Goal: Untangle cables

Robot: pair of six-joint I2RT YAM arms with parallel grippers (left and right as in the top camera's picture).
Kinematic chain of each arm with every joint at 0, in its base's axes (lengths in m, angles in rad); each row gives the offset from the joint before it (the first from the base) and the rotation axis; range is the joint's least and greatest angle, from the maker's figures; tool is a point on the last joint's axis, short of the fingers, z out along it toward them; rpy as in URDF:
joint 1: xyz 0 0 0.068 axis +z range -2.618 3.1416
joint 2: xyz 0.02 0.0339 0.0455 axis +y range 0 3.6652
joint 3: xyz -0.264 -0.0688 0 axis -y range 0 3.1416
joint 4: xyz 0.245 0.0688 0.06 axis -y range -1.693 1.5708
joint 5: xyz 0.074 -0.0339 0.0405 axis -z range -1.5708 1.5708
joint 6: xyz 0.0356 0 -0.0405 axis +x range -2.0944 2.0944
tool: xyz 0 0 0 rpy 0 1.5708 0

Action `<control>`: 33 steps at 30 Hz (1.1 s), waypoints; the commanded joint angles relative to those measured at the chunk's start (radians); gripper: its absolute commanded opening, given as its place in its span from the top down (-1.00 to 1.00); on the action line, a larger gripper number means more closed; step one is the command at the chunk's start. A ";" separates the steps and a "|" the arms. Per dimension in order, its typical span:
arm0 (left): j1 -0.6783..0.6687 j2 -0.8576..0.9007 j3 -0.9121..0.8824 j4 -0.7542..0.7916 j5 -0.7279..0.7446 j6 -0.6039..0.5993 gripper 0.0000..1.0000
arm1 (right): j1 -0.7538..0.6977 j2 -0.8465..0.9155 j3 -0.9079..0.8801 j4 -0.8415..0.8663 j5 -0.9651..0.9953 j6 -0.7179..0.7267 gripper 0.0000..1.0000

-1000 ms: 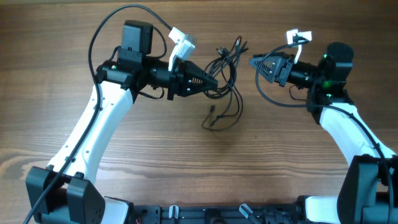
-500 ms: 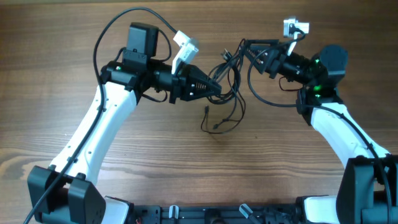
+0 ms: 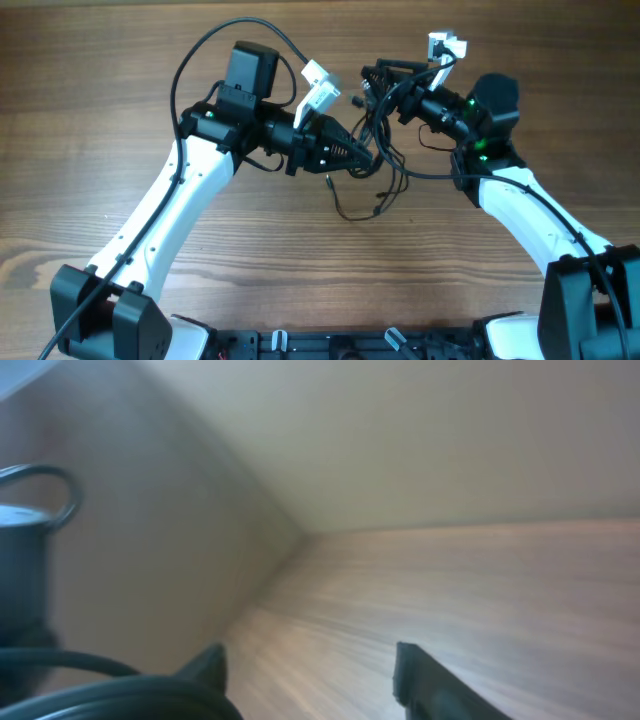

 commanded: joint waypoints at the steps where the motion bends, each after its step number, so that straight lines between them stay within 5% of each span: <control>1: 0.000 -0.021 0.005 0.003 0.061 -0.066 0.92 | -0.046 0.002 0.006 -0.123 0.486 -0.004 0.77; 4: 0.000 -0.025 0.005 0.003 0.061 -0.066 0.92 | -0.110 0.001 0.006 -0.205 0.771 -0.009 0.91; 9: 0.017 -0.025 0.005 0.003 0.061 -0.069 0.92 | -0.296 0.001 0.007 -0.213 0.777 -0.008 0.91; 14: 0.106 -0.025 0.005 0.063 0.057 -0.071 0.92 | -0.491 -0.014 0.008 -0.200 0.404 -0.015 0.91; 16: 0.134 -0.025 0.005 0.207 0.034 -0.171 0.92 | -0.502 -0.027 0.008 -0.166 0.257 -0.014 0.91; 20: 0.135 -0.025 0.005 0.480 -0.438 -0.621 0.92 | -0.501 -0.121 0.008 -0.159 0.136 0.030 0.91; 25: 0.137 -0.025 0.005 0.351 -0.624 -0.671 0.92 | -0.501 -0.322 0.008 -0.367 0.341 -0.008 0.91; 28: 0.134 -0.024 0.005 0.148 -1.025 -0.831 0.92 | -0.500 -0.425 0.008 -0.385 0.164 -0.059 0.91; 30: 0.111 -0.012 0.005 0.232 -0.958 -0.852 0.92 | -0.479 -0.449 0.008 -0.292 -0.142 -0.043 0.91; 33: -0.014 0.037 0.005 0.649 -0.507 -0.675 0.92 | -0.333 -0.445 0.008 -0.271 -0.222 -0.056 0.91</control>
